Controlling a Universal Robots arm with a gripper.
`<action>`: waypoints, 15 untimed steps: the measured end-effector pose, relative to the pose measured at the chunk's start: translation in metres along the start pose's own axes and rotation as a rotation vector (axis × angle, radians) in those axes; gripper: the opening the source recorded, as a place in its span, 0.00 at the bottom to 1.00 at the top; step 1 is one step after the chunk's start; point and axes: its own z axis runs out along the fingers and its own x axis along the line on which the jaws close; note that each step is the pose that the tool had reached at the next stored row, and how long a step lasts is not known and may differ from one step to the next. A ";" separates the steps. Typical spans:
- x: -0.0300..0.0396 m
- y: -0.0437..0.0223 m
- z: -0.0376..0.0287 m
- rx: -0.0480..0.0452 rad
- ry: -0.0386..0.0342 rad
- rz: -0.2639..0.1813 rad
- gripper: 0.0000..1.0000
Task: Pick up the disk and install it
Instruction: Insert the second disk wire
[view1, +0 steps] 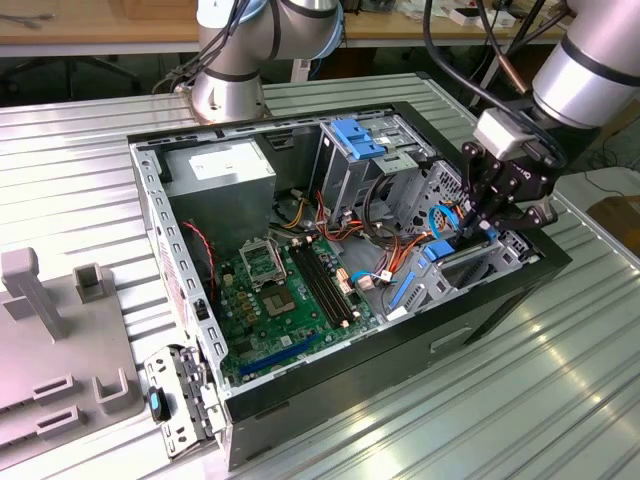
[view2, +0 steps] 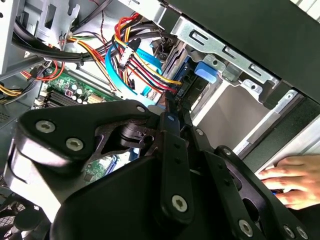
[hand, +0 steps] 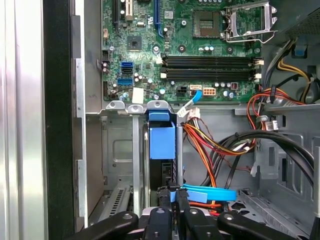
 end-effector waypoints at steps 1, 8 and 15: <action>0.0000 0.0000 0.0003 0.0000 -0.0008 0.000 0.16; 0.0003 0.0000 0.0043 -0.0001 -0.0126 0.000 0.16; 0.0010 0.0000 0.0068 -0.0002 -0.0130 0.000 0.16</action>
